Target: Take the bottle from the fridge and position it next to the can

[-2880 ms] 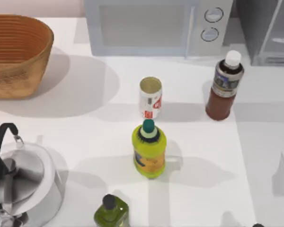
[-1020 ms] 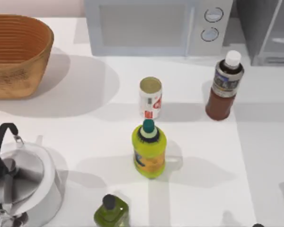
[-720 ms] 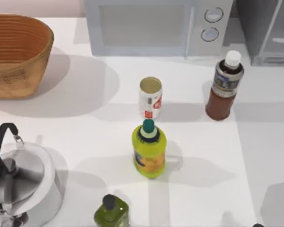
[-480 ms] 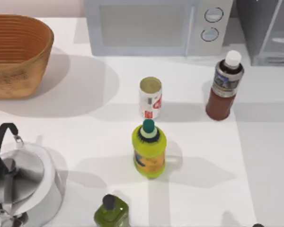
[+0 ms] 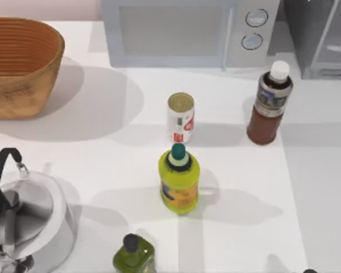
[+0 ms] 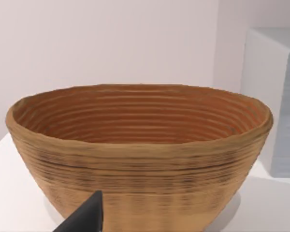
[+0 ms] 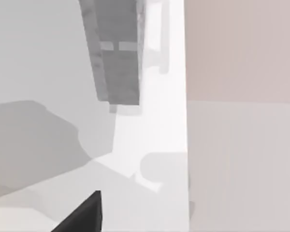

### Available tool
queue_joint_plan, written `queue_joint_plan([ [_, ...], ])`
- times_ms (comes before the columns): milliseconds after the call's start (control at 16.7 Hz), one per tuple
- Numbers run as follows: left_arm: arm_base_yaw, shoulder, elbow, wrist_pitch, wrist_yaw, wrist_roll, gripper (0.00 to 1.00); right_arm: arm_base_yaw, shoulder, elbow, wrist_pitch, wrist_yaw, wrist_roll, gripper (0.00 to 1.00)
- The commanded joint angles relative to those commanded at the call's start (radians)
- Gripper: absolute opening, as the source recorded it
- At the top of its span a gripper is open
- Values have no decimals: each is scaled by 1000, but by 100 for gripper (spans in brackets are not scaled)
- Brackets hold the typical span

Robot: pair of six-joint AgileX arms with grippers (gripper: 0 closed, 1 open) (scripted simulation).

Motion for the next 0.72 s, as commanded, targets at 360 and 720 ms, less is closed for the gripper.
queue_joint_plan([
  [360, 0, 0, 0, 0, 0, 0, 100, 13, -2, -4, 12, 3, 13, 100],
  [720, 0, 0, 0, 0, 0, 0, 100, 194, 10, -12, 254, 37, 292, 100],
])
